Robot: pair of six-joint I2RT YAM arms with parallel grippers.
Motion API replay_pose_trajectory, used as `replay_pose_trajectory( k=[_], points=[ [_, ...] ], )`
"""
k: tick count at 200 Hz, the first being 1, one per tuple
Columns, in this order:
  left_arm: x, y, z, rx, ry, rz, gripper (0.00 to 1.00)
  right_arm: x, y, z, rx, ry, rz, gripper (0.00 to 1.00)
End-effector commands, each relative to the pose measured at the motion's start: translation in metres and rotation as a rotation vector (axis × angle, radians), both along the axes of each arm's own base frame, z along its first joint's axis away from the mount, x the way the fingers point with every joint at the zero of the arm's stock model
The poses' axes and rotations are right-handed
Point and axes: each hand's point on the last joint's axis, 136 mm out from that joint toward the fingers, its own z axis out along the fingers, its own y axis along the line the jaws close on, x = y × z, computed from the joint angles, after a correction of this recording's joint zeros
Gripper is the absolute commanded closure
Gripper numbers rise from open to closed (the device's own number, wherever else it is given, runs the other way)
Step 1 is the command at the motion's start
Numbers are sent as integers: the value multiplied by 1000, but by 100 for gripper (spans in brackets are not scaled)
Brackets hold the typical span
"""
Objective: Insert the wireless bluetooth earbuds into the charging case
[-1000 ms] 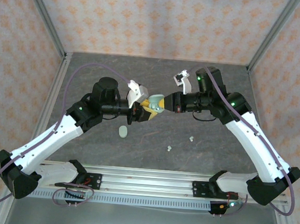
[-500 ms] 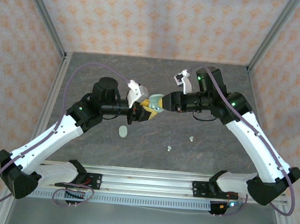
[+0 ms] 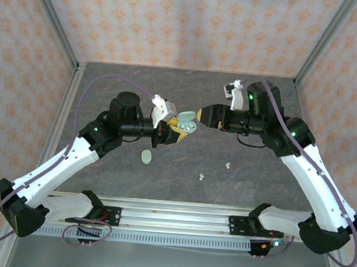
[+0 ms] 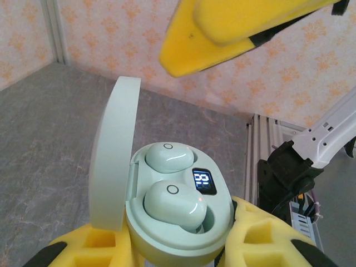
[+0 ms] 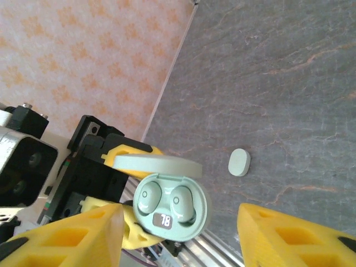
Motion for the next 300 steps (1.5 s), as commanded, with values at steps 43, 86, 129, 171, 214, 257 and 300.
replay_pose_trajectory(
  k=[43, 86, 129, 171, 214, 257, 300],
  points=[
    [-3, -1, 39, -94, -94, 6, 87, 0, 21, -1, 252, 146, -17, 40],
    [-1, -3, 46, -124, -101, 10, 87, 3, 29, -5, 295, 166, -4, 36],
    [2, -7, 50, -147, -91, 6, 87, 5, 38, -3, 350, 185, 21, 41],
    [6, -10, 53, -156, -78, 1, 87, 5, 40, 0, 396, 195, 27, 59],
    [6, -13, 53, -161, -75, -9, 76, 5, 42, 4, 448, 206, 27, 73],
    [7, -15, 56, -176, -80, -20, 61, 4, 43, 6, 464, 209, 36, 75],
    [9, -17, 57, -183, -85, -21, 53, 3, 42, 5, 473, 215, 38, 76]
  ],
)
